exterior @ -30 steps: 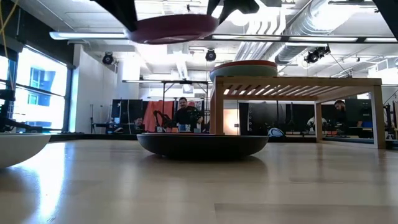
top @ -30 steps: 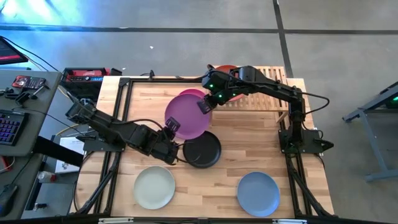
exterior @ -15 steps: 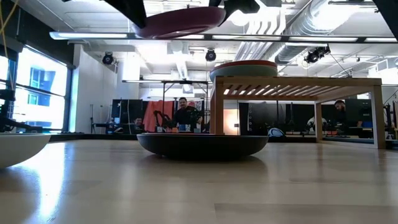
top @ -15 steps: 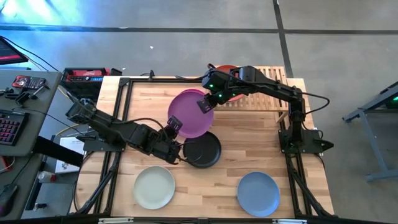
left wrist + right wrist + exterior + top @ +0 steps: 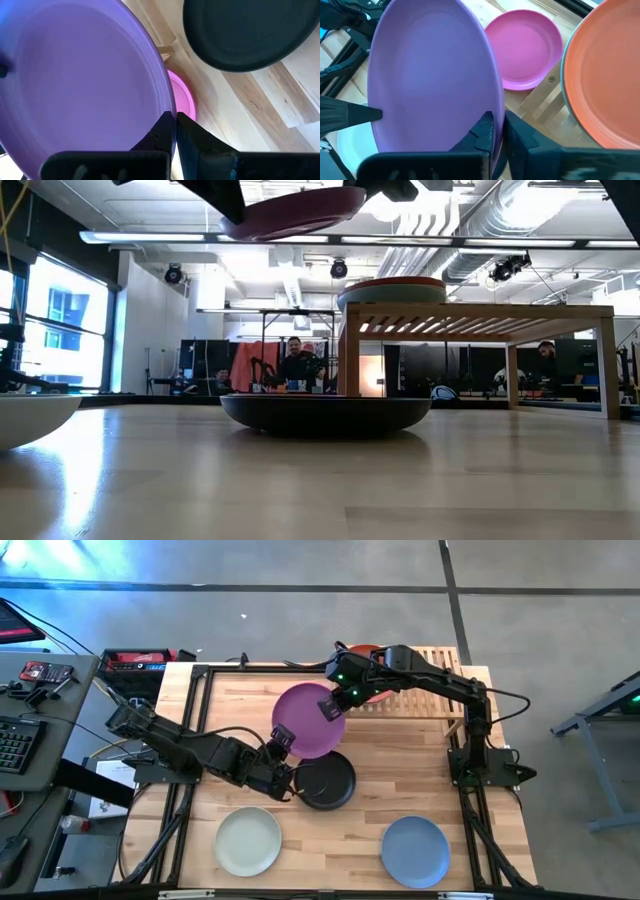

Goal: Place and stack plates onto a shelf
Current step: Stack the middle left violet plate on the orange plate

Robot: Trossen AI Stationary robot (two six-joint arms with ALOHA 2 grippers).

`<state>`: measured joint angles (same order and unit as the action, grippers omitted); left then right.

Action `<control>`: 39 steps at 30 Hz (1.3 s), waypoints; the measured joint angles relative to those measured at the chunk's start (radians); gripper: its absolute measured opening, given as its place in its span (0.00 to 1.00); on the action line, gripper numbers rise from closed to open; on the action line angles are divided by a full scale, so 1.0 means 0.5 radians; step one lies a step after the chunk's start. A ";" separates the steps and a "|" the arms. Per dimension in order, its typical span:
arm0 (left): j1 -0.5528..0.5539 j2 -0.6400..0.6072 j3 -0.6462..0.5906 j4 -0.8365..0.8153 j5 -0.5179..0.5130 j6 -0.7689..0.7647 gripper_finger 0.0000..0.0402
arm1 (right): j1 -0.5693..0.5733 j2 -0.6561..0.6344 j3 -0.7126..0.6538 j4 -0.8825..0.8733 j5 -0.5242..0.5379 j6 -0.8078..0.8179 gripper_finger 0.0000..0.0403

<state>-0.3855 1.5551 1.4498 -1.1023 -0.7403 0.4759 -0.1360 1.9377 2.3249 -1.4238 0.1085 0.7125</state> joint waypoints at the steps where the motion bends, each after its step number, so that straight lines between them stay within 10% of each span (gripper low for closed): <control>1: 0.000 0.000 0.000 0.001 -0.001 -0.001 0.00 | 0.000 0.000 0.000 0.001 0.000 -0.019 0.02; 18: 0.094 0.000 0.001 0.030 0.273 -0.083 0.01 | 0.003 0.002 -0.002 -0.002 0.000 0.001 0.00; 28: 0.171 0.000 0.001 0.036 0.372 -0.212 0.20 | 0.003 0.002 -0.002 -0.057 -0.005 0.041 0.00; 39: 0.171 -0.015 0.002 0.066 0.157 -0.459 0.29 | -0.074 0.002 -0.002 -0.227 0.031 0.048 0.00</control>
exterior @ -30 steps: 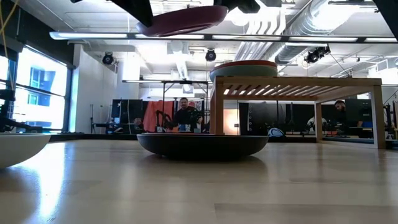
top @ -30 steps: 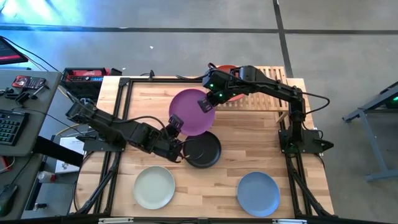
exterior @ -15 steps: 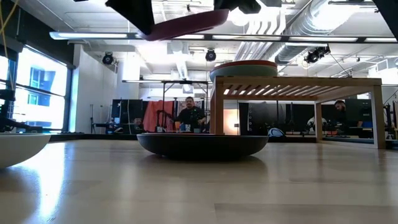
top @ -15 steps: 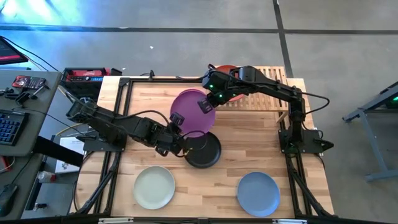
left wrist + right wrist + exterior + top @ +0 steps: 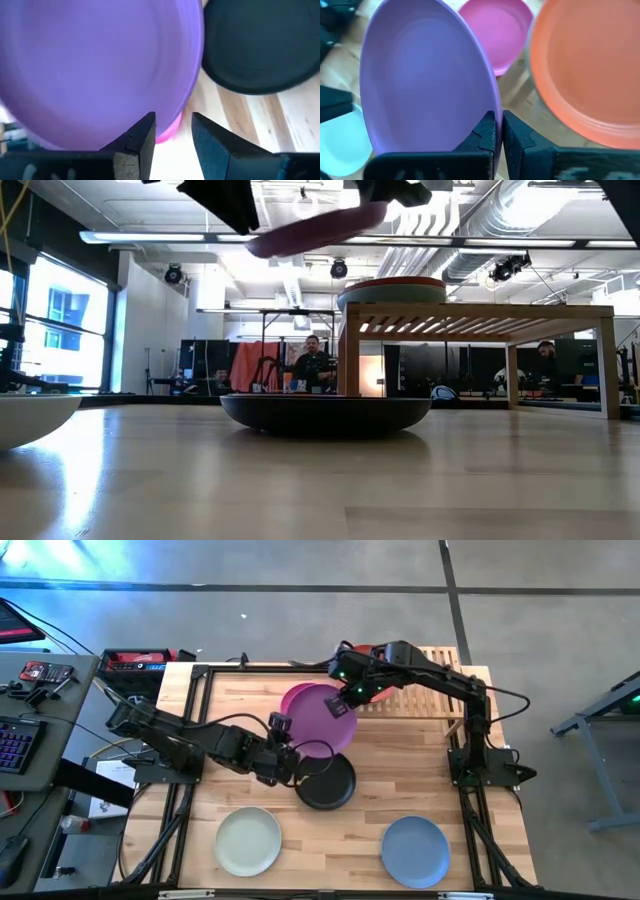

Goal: Place and stack plates onto a shelf
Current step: Stack the middle left violet plate on the orange plate

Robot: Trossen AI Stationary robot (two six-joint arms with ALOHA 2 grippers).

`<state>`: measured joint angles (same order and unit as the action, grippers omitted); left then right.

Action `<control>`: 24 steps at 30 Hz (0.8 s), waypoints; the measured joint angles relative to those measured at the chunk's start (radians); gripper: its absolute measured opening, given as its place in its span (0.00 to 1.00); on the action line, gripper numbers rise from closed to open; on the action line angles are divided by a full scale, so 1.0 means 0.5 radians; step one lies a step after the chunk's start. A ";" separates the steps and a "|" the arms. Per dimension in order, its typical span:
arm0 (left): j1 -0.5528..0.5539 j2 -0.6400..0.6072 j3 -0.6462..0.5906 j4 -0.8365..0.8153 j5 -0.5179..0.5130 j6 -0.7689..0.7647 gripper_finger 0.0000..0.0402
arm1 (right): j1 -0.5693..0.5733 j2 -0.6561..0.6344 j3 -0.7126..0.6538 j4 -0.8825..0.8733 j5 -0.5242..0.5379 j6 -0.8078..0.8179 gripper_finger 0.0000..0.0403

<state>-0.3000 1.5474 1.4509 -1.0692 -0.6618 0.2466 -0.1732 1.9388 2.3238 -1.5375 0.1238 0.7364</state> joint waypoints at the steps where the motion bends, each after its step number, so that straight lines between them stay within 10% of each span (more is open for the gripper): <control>1: 0.000 -0.001 0.012 -0.006 -0.023 -0.005 0.29 | -0.011 0.000 0.000 -0.010 0.000 -0.001 0.00; 24: 0.376 -0.030 0.230 -0.195 -0.304 -0.163 0.29 | -0.831 -0.002 0.002 -0.030 -0.584 -0.916 0.00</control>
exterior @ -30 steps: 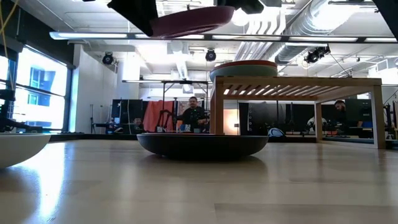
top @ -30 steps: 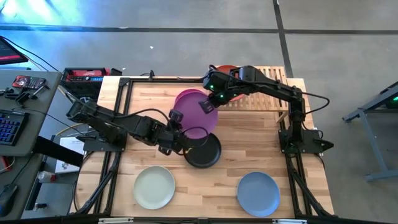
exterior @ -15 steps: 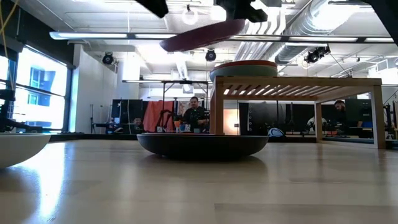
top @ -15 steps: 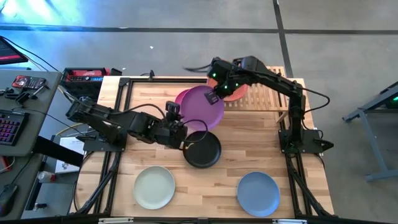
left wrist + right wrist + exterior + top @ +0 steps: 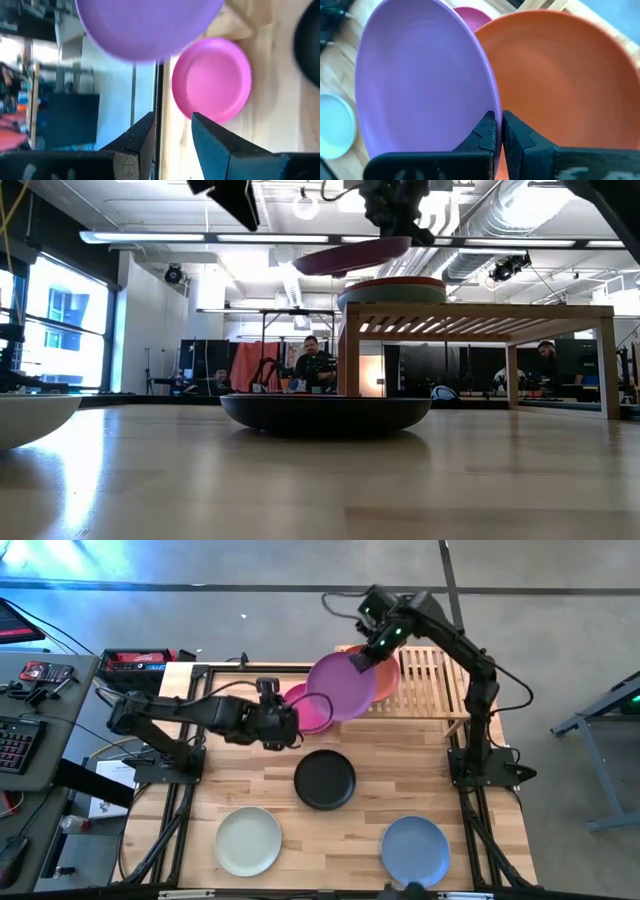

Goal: Place and stack plates onto a shelf
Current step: Stack the middle left violet plate on the orange plate

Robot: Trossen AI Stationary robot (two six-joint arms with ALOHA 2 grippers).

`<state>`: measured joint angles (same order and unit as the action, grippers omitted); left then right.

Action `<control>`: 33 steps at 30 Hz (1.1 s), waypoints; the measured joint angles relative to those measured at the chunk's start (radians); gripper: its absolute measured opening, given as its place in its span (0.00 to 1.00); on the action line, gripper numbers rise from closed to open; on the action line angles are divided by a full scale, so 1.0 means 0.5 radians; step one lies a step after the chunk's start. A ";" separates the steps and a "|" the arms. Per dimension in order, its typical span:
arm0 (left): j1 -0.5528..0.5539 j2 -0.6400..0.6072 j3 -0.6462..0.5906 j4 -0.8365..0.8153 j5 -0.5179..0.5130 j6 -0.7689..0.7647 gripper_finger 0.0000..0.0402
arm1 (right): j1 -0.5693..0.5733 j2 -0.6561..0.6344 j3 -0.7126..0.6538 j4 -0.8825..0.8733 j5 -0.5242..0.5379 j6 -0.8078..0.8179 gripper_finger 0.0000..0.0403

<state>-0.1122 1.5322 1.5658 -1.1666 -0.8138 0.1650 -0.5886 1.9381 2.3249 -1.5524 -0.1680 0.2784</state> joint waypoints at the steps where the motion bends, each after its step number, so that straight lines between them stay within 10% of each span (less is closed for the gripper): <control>1: 0.030 0.000 0.000 -0.012 0.002 -0.018 0.29 | -0.049 0.000 0.000 0.000 -0.047 -0.049 0.00; 14: 0.381 0.000 0.000 -0.024 0.156 -0.091 0.29 | -0.610 -0.001 0.000 -0.035 -0.414 -0.425 0.00; 33: 0.650 0.000 -0.001 -0.019 0.158 -0.345 0.29 | -0.777 -0.002 -0.269 -0.035 -0.688 -0.804 0.00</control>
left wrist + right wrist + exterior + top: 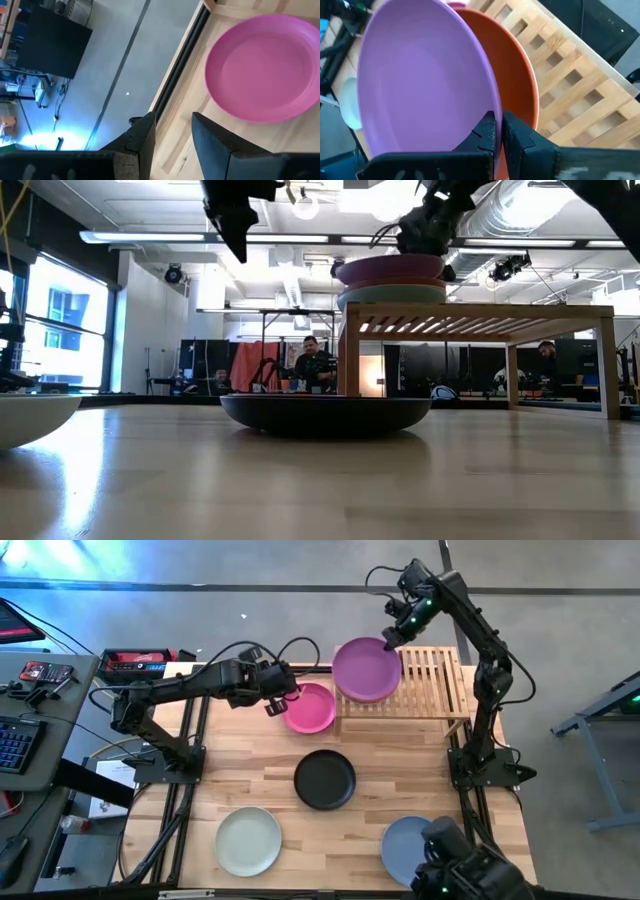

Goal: Place and stack plates onto a shelf
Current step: Stack the middle left violet plate on the orange plate, then put the bottom right blue plate on the shelf

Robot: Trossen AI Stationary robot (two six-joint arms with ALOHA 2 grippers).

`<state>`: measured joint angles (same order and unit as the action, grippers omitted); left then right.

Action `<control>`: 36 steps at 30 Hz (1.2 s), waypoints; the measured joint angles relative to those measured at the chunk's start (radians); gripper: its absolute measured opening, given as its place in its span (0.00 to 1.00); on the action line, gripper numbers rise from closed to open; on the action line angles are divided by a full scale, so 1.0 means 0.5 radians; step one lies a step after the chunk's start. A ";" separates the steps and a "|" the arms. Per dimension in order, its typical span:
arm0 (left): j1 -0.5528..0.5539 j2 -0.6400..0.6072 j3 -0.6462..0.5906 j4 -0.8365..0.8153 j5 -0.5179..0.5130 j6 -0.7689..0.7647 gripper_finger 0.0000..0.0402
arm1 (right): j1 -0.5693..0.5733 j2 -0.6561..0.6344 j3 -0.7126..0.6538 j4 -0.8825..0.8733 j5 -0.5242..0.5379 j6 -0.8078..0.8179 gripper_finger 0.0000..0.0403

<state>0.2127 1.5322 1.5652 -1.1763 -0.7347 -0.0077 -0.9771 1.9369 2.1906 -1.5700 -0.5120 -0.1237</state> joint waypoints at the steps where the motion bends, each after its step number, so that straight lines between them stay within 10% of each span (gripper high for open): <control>1: 0.005 0.000 0.000 0.000 0.000 -0.019 0.29 | 0.001 0.001 -0.013 0.002 0.008 -0.012 0.00; 19: 0.006 0.001 0.000 0.000 0.000 -0.057 0.29 | 0.102 0.002 -0.031 0.028 0.244 0.024 0.01; 36: 0.007 0.001 0.000 -0.009 0.000 -0.014 0.29 | 0.099 0.002 0.047 0.000 0.440 0.109 0.25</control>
<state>0.2161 1.5326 1.5650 -1.1809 -0.7349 -0.0147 -0.9278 1.9381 2.2141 -1.5700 -0.2918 -0.0693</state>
